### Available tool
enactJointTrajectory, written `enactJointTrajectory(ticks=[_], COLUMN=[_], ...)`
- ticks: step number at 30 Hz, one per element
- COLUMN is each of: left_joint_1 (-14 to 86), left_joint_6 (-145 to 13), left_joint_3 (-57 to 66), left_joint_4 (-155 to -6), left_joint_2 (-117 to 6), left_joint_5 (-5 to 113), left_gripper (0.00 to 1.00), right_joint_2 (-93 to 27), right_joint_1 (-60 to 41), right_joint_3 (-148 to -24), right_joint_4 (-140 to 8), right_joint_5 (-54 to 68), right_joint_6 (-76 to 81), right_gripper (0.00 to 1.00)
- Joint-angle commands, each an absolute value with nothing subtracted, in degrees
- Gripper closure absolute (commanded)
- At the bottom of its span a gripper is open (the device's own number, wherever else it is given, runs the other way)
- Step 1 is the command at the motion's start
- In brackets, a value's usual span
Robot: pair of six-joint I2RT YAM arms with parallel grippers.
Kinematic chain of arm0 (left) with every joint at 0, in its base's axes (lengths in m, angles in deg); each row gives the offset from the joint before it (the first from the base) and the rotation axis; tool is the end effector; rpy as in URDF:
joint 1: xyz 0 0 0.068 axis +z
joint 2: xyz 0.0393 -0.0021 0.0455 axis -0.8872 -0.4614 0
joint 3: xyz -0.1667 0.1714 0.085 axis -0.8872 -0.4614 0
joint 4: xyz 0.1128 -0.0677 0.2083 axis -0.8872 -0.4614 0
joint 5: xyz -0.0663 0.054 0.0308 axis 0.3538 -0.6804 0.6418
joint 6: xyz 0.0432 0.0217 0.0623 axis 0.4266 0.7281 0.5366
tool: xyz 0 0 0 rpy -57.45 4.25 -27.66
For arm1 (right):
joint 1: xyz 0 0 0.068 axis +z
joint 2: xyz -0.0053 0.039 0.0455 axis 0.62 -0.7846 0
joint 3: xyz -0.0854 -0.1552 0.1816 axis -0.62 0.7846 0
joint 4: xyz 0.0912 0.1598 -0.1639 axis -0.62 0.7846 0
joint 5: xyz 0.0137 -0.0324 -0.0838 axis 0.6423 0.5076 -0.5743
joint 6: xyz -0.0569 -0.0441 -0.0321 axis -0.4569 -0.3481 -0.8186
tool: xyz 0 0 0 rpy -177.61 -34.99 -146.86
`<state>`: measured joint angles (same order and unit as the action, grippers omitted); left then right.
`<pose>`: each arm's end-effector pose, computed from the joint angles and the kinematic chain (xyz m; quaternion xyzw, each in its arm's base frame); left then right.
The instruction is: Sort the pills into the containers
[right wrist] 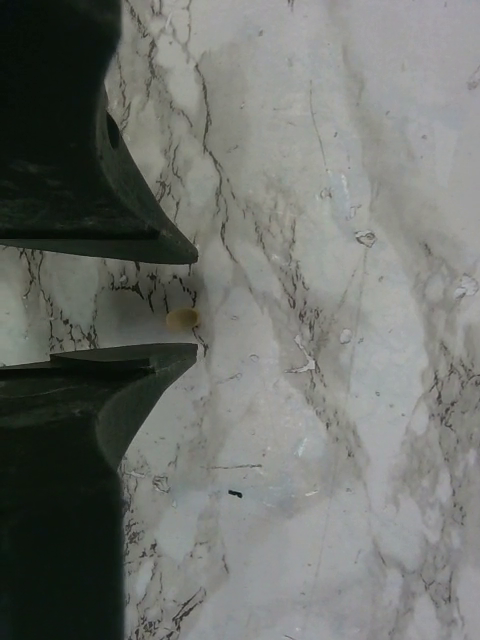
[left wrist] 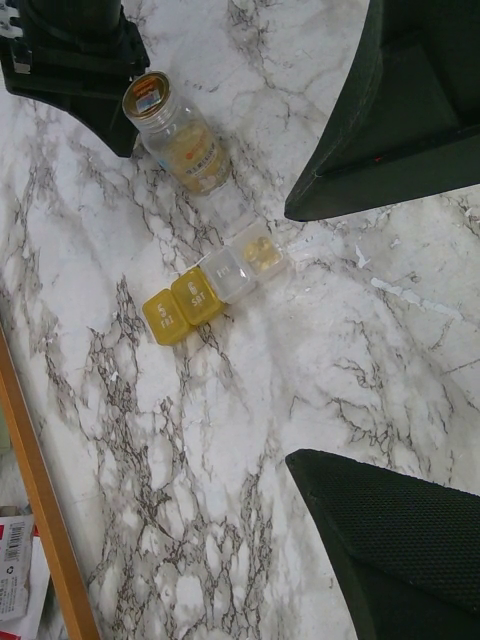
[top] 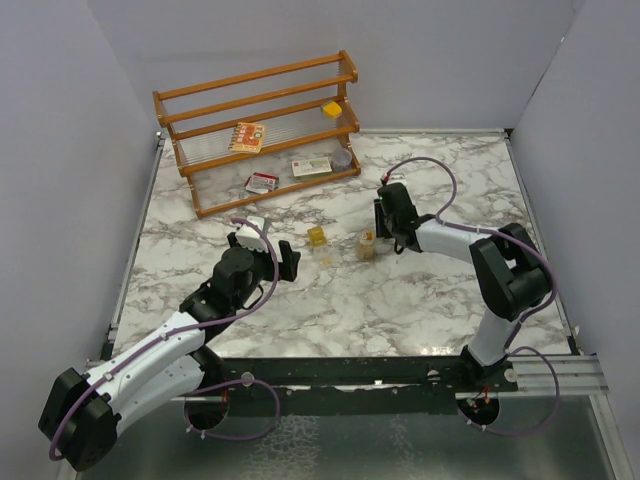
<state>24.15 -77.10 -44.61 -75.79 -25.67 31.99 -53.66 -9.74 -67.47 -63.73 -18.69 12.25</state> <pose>0.1813 -0.1232 0.2151 0.0388 0.7960 -0.2208 0.5622 0.3330 0.1574 0.1322 -0.0402 0.9213 0.0016 0.3867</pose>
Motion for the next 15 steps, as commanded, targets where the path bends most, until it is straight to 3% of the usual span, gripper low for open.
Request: enactJointTrajectory(ticks=[1, 15], left_joint_1=[24.2, 24.3], left_joint_6=[-76.6, -76.6], left_joint_3=[-42.8, -42.9], left_joint_4=[-75.0, -75.3], left_joint_2=[-25.4, -24.7], left_joint_5=[32.8, 32.5], left_gripper=[0.01, 0.01], right_joint_2=[-54.4, -55.1], right_joint_1=[-9.7, -9.7], right_joint_3=[-65.6, -64.3], right_joint_4=[-66.1, -67.1], right_joint_5=[-17.5, -18.8], right_joint_6=[13.9, 14.4], right_gripper=[0.62, 0.68])
